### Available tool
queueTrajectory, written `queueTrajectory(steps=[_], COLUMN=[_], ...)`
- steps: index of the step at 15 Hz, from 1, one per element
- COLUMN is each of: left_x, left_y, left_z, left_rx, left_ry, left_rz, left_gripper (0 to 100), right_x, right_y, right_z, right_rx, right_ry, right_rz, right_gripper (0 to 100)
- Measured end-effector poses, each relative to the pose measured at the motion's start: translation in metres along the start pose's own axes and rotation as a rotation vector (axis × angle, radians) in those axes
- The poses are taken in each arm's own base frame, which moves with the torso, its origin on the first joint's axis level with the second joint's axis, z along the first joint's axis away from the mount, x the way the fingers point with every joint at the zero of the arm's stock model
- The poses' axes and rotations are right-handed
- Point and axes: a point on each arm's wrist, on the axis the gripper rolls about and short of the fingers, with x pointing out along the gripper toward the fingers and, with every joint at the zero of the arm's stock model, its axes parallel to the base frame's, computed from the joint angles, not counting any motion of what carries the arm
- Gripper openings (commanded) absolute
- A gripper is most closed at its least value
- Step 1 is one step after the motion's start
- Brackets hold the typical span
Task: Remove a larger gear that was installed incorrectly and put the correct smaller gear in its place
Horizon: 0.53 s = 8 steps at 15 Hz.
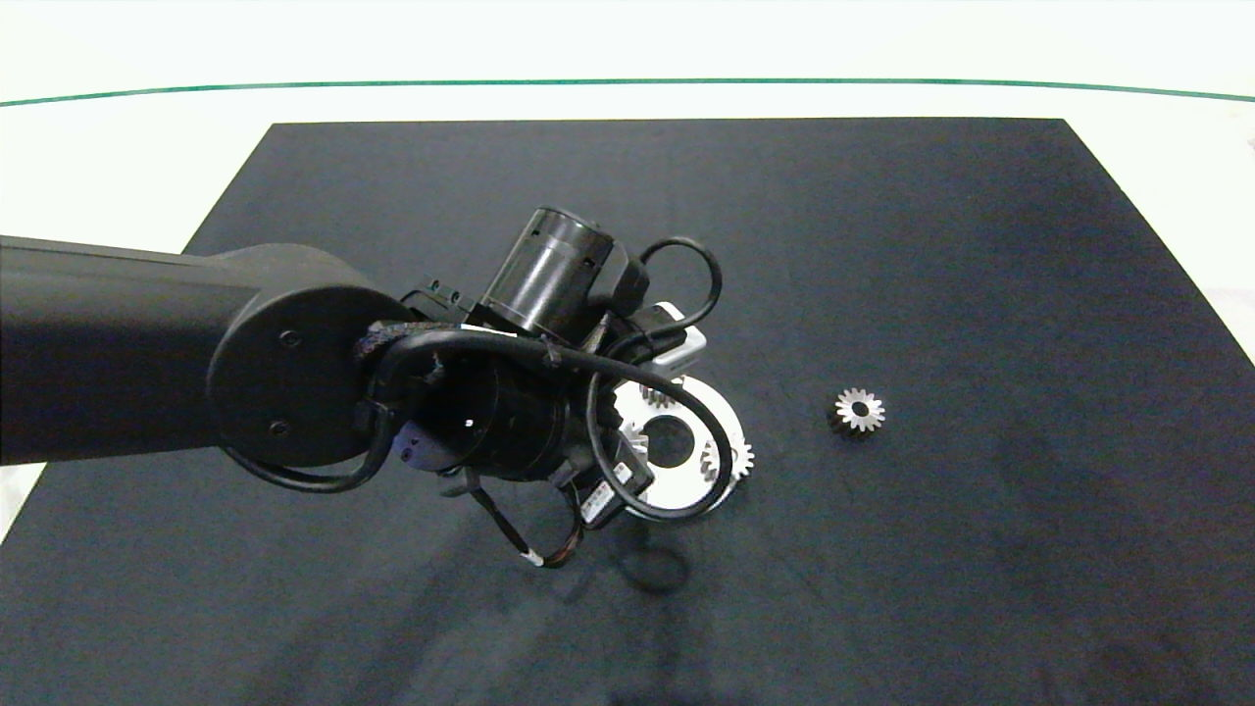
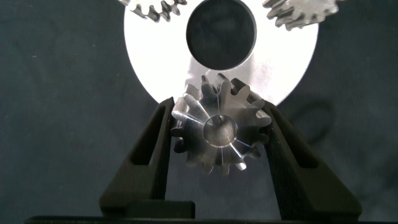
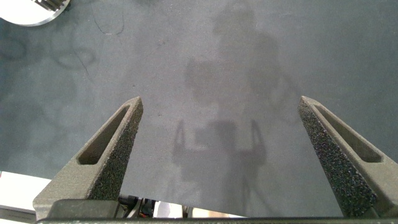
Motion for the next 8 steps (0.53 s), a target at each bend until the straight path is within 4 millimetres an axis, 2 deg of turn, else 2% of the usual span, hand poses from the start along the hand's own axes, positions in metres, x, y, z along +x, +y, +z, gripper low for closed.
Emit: queueTrajectory(steps=[5,8], left_x=[-0.023,-0.034], left_y=[0.006,0.017], left_z=[-0.002,-0.009], left_rx=[-0.012,-0.041], left_ry=[-0.004,0.001], left_rz=[0.005,0.026], left_gripper=[28,28], right_x=[0.000,-0.001], right_y=[0.000,0.000], right_z=[0.000,-0.002], right_rx=[0.000,0.000], right_ry=[-0.002,-0.002], right_rz=[-0.004,-0.005], right_gripper=[100,100])
